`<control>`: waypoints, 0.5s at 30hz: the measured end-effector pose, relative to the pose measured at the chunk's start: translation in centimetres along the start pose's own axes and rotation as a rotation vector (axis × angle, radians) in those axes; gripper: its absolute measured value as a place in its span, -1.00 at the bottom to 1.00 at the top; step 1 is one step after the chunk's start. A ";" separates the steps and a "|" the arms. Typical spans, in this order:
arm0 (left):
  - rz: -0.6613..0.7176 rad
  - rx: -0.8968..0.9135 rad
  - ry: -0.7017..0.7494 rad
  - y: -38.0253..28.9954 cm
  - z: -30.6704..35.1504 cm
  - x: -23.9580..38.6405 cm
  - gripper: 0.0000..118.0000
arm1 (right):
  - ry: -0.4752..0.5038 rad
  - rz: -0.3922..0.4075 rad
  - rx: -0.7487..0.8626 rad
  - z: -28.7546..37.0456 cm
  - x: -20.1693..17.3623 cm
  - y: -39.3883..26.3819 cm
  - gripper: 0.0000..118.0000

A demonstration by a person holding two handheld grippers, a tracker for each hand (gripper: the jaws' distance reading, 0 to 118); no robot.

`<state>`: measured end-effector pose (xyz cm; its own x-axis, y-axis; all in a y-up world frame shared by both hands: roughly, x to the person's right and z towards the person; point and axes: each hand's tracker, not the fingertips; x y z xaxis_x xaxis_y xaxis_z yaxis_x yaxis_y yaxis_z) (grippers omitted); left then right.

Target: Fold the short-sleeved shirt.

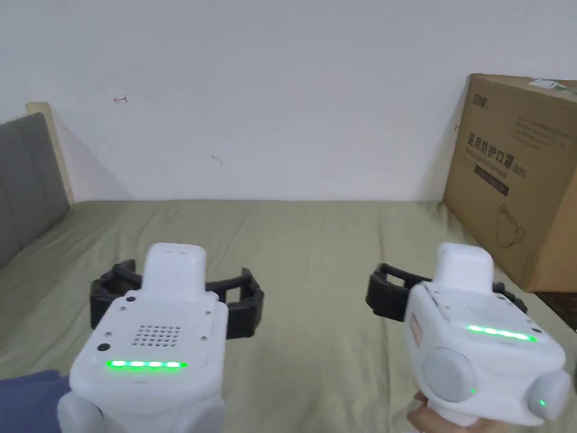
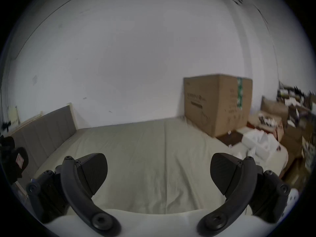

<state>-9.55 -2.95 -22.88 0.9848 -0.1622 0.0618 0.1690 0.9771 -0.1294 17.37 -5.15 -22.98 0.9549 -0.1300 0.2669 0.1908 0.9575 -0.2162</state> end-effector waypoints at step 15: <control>0.065 0.062 0.074 0.0 0.6 -0.6 0.58 | -0.001 0.023 0.032 2.2 -1.1 1.5 0.95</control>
<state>-10.21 -2.80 -22.32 0.9942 -0.1057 -0.0185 0.1042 0.9921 -0.0696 16.11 -2.96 -21.56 0.9588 -0.1072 0.2632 0.1610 0.9681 -0.1919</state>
